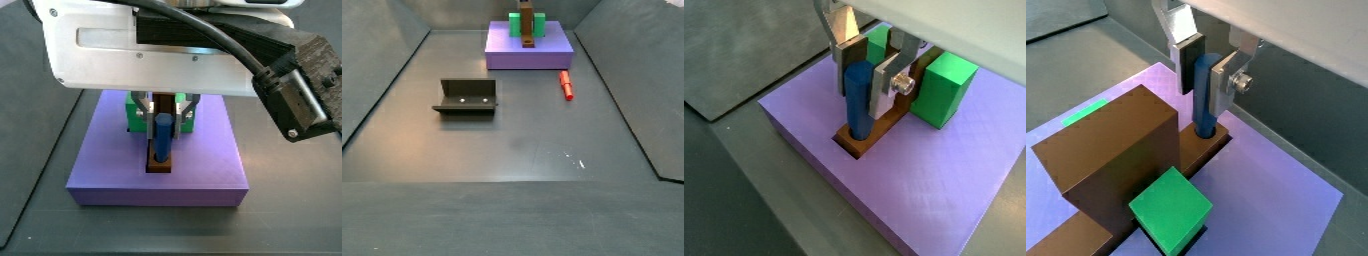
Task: Pick up the blue object. Move up. Place the blue object on the fixture. Regrasp the blue object. Move to above the board. Insert the blue object.
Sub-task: Insert the blue object.
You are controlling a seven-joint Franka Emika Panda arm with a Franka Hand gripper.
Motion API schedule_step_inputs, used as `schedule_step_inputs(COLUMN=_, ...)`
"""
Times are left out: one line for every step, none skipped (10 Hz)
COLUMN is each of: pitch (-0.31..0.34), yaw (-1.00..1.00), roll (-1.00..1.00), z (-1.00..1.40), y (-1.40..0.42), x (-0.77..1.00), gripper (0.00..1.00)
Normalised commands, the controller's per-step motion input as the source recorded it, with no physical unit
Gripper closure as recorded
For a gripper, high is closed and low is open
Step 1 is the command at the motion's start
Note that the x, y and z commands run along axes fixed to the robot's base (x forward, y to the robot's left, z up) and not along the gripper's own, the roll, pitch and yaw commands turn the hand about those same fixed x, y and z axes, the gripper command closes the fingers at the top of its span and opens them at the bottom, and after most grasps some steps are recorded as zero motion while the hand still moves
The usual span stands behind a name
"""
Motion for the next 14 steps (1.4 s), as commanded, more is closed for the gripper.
schedule_step_inputs(pitch=0.017, yaw=0.00, roll=0.13, z=-0.28, y=0.00, x=0.00, gripper=1.00)
schedule_step_inputs(pitch=0.006, yaw=0.00, roll=0.13, z=-0.26, y=0.00, x=0.00, gripper=1.00)
schedule_step_inputs(pitch=0.036, yaw=-0.13, roll=0.08, z=-0.18, y=0.05, x=-0.21, gripper=1.00)
schedule_step_inputs(pitch=0.006, yaw=-0.11, roll=0.02, z=-0.11, y=0.00, x=-0.06, gripper=1.00)
schedule_step_inputs(pitch=0.003, yaw=-0.07, roll=0.02, z=-0.10, y=0.00, x=0.00, gripper=1.00)
schedule_step_inputs(pitch=0.014, yaw=-0.06, roll=0.04, z=-0.11, y=0.00, x=0.00, gripper=1.00)
schedule_step_inputs(pitch=0.043, yaw=-0.01, roll=0.03, z=-0.15, y=-0.03, x=0.20, gripper=1.00)
schedule_step_inputs(pitch=0.059, yaw=0.00, roll=0.06, z=-0.25, y=-0.02, x=0.33, gripper=1.00)
schedule_step_inputs(pitch=0.043, yaw=0.00, roll=0.05, z=-0.28, y=-0.05, x=0.37, gripper=1.00)
schedule_step_inputs(pitch=0.013, yaw=0.00, roll=0.01, z=-0.28, y=-0.13, x=0.37, gripper=1.00)
schedule_step_inputs(pitch=0.000, yaw=0.00, roll=0.01, z=-0.31, y=-0.19, x=0.21, gripper=1.00)
schedule_step_inputs(pitch=0.000, yaw=0.00, roll=0.06, z=-0.33, y=-0.07, x=0.07, gripper=1.00)
schedule_step_inputs(pitch=0.000, yaw=0.00, roll=0.07, z=-0.18, y=0.00, x=0.00, gripper=1.00)
schedule_step_inputs(pitch=0.000, yaw=0.00, roll=0.00, z=0.00, y=0.00, x=0.00, gripper=1.00)
